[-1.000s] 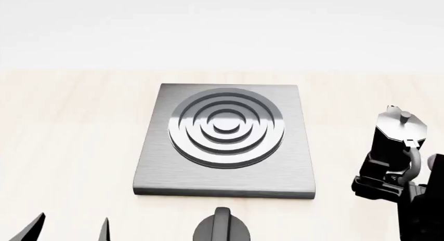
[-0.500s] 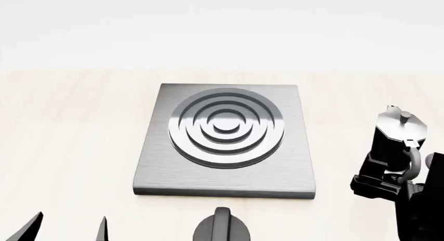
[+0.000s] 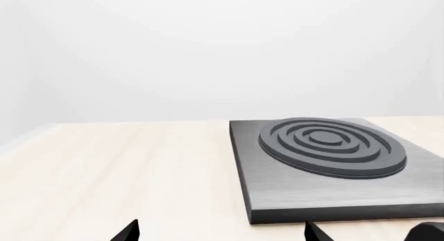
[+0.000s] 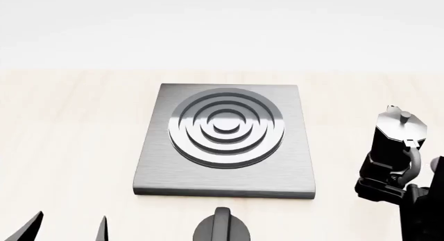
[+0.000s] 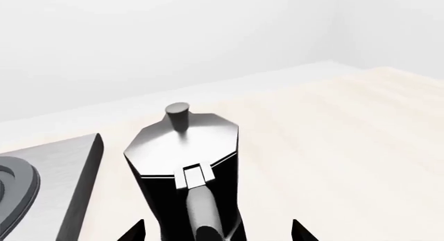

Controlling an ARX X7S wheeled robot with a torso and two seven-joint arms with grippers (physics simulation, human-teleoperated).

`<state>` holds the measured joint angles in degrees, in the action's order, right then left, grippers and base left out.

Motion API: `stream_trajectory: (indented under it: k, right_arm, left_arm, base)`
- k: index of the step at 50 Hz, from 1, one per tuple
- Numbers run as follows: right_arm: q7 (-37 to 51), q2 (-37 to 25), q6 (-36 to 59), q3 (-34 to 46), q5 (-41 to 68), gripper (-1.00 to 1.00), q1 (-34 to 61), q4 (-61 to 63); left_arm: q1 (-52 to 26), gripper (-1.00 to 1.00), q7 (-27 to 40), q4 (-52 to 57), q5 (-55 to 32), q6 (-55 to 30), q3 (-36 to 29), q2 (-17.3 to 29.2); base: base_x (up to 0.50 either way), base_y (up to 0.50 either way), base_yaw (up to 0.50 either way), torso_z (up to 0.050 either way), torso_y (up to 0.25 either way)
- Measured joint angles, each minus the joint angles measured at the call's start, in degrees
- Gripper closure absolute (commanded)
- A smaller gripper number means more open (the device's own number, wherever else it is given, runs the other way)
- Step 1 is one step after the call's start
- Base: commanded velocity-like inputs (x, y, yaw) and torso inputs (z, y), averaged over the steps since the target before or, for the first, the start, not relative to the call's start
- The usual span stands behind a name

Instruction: Put the moka pot on the stove.

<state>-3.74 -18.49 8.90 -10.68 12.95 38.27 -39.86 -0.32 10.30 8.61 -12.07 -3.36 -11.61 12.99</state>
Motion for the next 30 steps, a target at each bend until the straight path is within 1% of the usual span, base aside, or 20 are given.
stream_trajectory:
  k: [20, 21, 30]
  right_arm:
    - [-0.15, -0.05, -0.14, 0.29, 0.18, -1.0, -0.35, 0.24]
    - [-0.2, -0.05, -0.21, 0.31, 0.19, 1.0, -0.34, 0.16]
    - [-0.19, -0.23, -0.55, 0.49, 0.34, 1.0, -0.36, -0.1]
  left_arm:
    - [-0.14, -1.0, 0.55, -0.04, -0.45, 0.11, -0.59, 0.51]
    - [-0.13, -1.0, 0.58, -0.05, -0.47, 0.12, -0.62, 0.53]
    - [-0.06, -1.0, 0.79, -0.04, -0.68, 0.26, -0.86, 0.77]
  base:
    - [0.0, 0.0, 0.0, 0.0, 0.0]
    - [0.0, 0.0, 0.0, 0.0, 0.0]
    - [0.0, 0.0, 0.0, 0.0, 0.0]
